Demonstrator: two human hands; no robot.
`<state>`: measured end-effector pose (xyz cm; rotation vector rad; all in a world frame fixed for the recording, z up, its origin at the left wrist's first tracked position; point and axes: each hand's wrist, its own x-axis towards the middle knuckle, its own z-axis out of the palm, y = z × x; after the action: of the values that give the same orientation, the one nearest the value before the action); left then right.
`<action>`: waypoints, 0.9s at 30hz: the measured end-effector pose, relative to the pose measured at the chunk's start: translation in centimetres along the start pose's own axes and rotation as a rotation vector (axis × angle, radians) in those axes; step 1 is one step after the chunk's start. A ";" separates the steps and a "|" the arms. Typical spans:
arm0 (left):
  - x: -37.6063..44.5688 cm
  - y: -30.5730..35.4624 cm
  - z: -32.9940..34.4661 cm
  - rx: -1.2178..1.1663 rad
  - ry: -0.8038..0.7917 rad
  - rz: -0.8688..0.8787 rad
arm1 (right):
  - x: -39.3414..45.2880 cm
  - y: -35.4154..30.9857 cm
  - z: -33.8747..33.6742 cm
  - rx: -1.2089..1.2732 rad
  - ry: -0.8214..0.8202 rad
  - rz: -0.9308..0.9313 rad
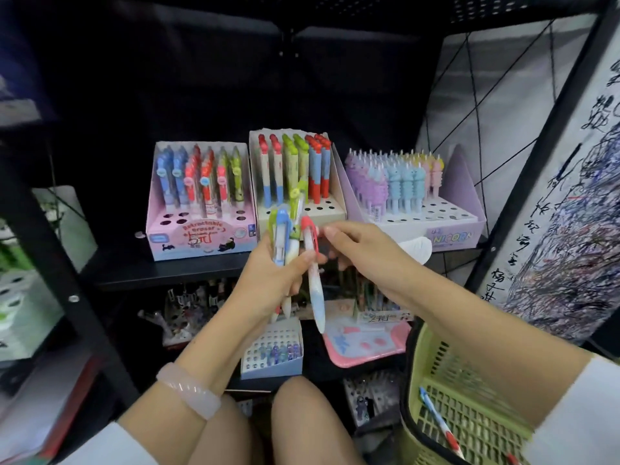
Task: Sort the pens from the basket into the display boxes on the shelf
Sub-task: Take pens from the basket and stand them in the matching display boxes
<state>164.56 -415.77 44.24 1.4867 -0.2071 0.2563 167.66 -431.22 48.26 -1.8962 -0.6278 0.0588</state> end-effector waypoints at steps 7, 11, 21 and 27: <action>-0.1 0.0 -2.9 -0.163 0.093 -0.103 | 2.5 -0.2 3.6 0.397 -0.114 0.025; -0.1 0.4 -4.6 -0.168 0.127 -0.141 | 4.0 -0.6 4.9 0.504 -0.195 0.071; -0.4 0.1 -8.8 0.099 0.333 -0.039 | 11.0 -4.3 4.4 0.092 0.245 -0.219; -0.3 -0.6 -9.8 0.011 0.362 -0.047 | 14.2 -3.8 6.3 -0.286 0.303 -0.313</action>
<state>164.29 -406.04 42.84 1.4273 0.1195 0.4827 176.27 -418.43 52.46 -2.0013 -0.7438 -0.5349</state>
